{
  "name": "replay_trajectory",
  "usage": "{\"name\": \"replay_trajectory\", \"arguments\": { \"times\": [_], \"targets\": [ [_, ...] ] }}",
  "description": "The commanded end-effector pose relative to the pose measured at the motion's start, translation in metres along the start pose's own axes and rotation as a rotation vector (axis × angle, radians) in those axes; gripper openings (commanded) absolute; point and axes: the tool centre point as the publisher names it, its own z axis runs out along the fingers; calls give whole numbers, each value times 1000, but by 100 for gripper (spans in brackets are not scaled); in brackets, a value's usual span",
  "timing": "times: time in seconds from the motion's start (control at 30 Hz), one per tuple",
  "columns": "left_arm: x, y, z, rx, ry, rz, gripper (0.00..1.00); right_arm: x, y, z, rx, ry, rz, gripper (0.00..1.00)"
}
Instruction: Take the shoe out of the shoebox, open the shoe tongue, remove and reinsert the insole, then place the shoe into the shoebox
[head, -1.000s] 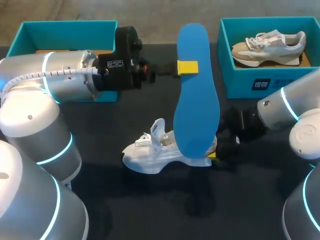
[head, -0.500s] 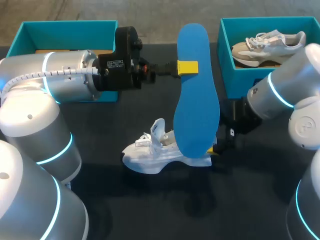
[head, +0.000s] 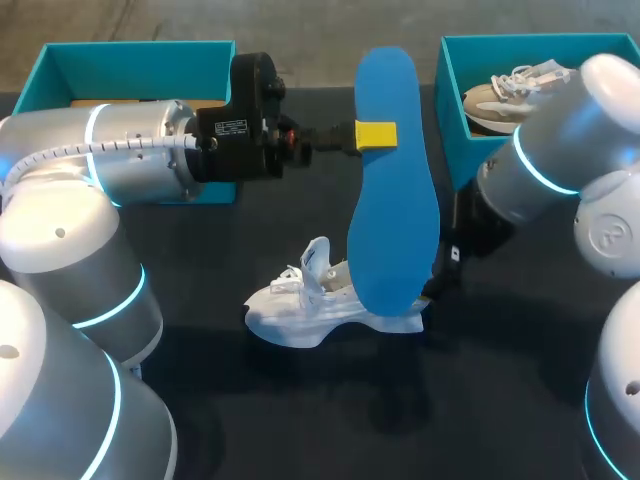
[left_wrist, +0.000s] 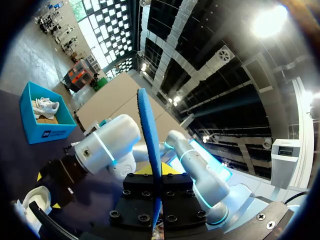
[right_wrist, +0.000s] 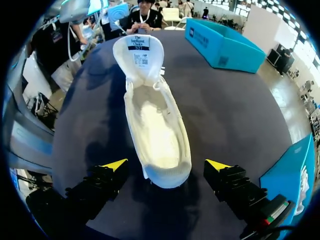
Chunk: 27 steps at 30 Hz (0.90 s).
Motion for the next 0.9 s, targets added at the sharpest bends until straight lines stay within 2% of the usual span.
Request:
{"name": "replay_trajectory", "arguments": {
  "times": [0.03,0.43,0.9],
  "targets": [
    [-1,-1,3,1,1,0,0,2,8,-6,146,0,-36,100],
    [-1,-1,3,1,1,0,0,-2,17,-12,196,31,-97,100],
    [-1,-1,3,1,1,0,0,0,35,-5,222,75,-147,100]
  ]
}}
